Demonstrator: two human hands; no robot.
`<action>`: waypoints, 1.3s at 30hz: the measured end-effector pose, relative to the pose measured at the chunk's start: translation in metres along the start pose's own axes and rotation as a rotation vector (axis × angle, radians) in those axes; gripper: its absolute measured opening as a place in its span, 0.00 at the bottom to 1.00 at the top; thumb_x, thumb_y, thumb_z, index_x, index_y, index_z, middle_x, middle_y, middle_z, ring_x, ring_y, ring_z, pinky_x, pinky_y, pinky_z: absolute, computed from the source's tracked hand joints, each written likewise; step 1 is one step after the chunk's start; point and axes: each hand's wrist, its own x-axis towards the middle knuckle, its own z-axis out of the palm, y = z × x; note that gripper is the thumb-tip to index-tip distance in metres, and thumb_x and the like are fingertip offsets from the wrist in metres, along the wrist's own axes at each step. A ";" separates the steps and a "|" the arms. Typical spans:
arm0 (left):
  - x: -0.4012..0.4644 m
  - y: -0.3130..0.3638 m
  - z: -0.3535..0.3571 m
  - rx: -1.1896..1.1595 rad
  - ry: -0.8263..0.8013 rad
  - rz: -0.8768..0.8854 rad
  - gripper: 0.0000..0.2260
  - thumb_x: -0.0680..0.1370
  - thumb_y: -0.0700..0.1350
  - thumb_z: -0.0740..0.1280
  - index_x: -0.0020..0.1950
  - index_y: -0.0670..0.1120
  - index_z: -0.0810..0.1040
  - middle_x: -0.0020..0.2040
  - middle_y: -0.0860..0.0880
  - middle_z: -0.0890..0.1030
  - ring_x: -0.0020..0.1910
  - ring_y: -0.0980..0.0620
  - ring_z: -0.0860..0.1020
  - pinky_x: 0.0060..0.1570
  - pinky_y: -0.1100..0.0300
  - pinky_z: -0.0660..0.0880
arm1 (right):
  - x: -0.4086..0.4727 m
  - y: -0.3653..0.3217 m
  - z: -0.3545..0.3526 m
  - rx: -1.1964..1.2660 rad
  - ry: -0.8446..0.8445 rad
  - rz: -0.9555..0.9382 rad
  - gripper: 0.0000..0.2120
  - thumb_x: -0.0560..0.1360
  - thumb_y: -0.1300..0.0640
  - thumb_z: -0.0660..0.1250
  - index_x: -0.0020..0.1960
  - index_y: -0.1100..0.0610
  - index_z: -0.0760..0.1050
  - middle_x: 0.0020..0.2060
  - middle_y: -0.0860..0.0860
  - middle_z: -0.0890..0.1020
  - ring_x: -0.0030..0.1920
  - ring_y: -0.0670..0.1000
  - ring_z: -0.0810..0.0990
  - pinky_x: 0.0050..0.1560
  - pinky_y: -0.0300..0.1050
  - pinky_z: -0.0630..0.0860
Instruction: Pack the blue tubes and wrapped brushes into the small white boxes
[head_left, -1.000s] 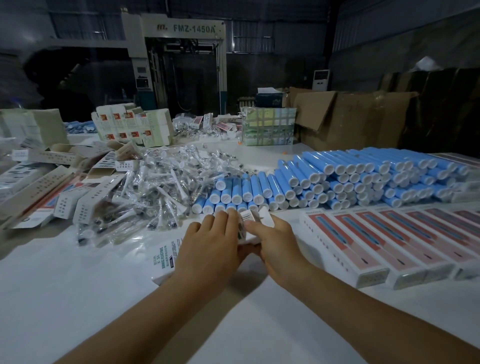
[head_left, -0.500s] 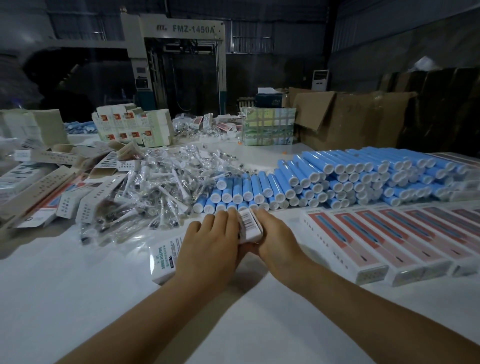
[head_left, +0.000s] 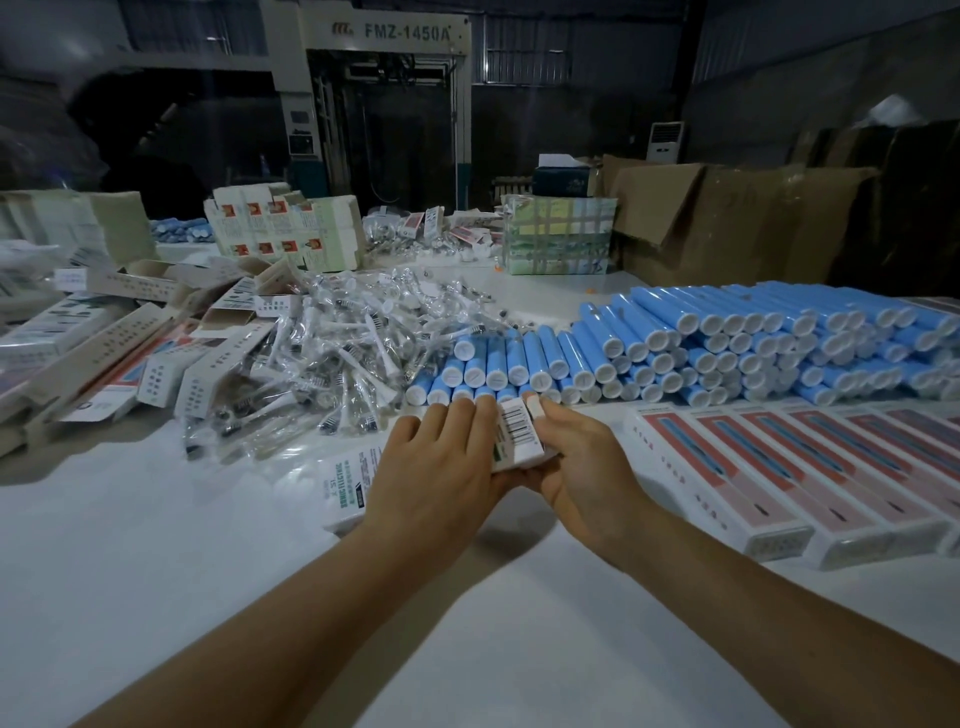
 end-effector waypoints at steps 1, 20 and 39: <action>-0.001 0.000 0.000 0.027 0.003 0.009 0.32 0.77 0.62 0.51 0.61 0.37 0.77 0.49 0.42 0.81 0.42 0.44 0.79 0.38 0.52 0.75 | 0.000 -0.001 -0.001 -0.012 -0.001 0.008 0.13 0.80 0.64 0.54 0.55 0.62 0.78 0.46 0.59 0.83 0.46 0.54 0.83 0.44 0.49 0.81; 0.002 0.002 -0.003 0.027 0.008 -0.048 0.29 0.73 0.62 0.64 0.58 0.38 0.79 0.46 0.44 0.81 0.40 0.45 0.80 0.36 0.54 0.74 | -0.004 0.014 0.009 -0.623 0.213 -0.166 0.18 0.79 0.56 0.59 0.68 0.55 0.72 0.50 0.51 0.83 0.52 0.50 0.81 0.56 0.51 0.79; 0.024 -0.008 -0.027 -0.619 0.037 -0.283 0.19 0.79 0.62 0.52 0.58 0.51 0.71 0.50 0.57 0.75 0.45 0.58 0.75 0.38 0.60 0.70 | -0.009 0.001 0.017 -0.451 -0.051 -0.389 0.19 0.76 0.41 0.54 0.66 0.38 0.63 0.57 0.49 0.78 0.52 0.45 0.79 0.50 0.45 0.78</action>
